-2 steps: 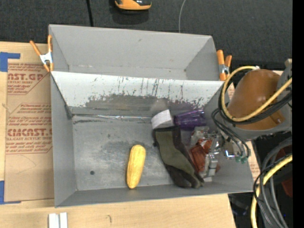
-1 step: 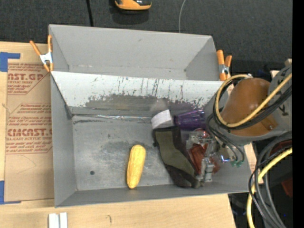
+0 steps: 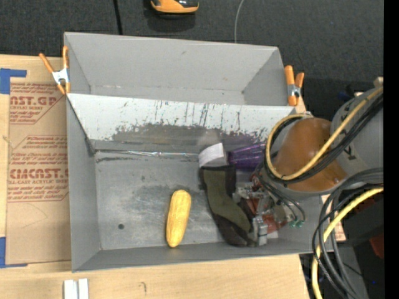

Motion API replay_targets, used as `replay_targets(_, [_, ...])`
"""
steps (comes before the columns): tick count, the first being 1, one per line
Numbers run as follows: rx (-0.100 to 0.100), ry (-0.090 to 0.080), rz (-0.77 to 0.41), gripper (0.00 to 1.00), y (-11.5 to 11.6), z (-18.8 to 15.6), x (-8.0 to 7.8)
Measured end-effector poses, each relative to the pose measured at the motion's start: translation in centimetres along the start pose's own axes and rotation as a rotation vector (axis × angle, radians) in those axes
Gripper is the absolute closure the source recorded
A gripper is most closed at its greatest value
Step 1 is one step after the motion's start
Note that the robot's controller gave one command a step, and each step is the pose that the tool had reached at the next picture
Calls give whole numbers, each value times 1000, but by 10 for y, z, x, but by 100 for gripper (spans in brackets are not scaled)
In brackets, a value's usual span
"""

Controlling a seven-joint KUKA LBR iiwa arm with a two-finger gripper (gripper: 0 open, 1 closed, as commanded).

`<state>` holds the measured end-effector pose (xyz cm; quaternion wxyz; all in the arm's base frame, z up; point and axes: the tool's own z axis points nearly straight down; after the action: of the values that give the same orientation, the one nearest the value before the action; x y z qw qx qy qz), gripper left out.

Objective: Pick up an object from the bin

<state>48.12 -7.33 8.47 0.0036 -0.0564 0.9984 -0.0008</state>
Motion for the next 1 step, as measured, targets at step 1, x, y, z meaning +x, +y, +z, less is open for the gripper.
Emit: replay_targets(1, [0, -2, 123, 0, 10, 12, -4])
